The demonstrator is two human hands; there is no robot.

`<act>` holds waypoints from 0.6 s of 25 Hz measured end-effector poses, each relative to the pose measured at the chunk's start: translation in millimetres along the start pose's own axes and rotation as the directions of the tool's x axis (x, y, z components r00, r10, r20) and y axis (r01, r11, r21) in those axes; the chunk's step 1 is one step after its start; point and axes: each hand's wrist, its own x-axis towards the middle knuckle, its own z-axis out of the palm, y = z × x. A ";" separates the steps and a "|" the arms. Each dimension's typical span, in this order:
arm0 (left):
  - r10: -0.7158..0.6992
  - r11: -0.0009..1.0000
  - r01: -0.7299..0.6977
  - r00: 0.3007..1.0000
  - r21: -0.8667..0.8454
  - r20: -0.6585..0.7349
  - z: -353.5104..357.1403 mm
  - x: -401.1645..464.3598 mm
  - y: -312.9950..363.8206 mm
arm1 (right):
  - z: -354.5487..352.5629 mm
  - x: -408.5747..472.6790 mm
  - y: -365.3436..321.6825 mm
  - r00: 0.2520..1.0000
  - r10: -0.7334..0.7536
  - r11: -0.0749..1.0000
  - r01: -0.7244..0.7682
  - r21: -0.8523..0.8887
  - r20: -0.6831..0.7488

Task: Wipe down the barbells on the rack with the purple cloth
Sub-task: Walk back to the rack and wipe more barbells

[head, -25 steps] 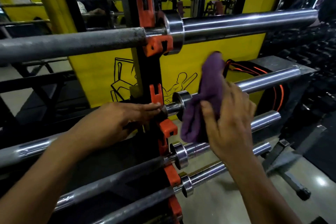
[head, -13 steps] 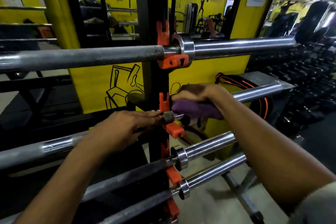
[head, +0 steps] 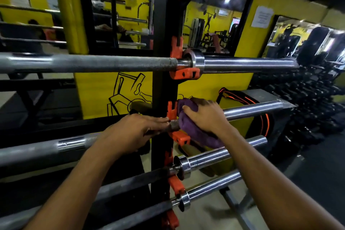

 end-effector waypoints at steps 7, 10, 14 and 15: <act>-0.034 0.999 0.035 0.999 -0.022 0.015 1.9 -0.6 -0.8 | 68.2 -132.0 -10.2 0.928 0.222 0.678 0.072 0.732 -0.298; -0.048 0.998 0.048 0.999 -0.042 0.016 5.2 0.1 -3.8 | 101.3 -164.9 -18.7 0.747 0.635 -0.055 -0.211 0.976 0.197; -0.052 0.998 0.053 0.999 -0.038 0.016 6.3 -1.6 -3.5 | 56.2 -118.5 -35.1 0.592 0.702 -0.303 -0.255 0.918 0.396; -0.062 0.998 0.062 0.998 -0.032 0.019 5.1 -1.6 -2.5 | 38.1 -103.7 -46.0 0.616 0.658 -0.353 -0.256 0.900 0.433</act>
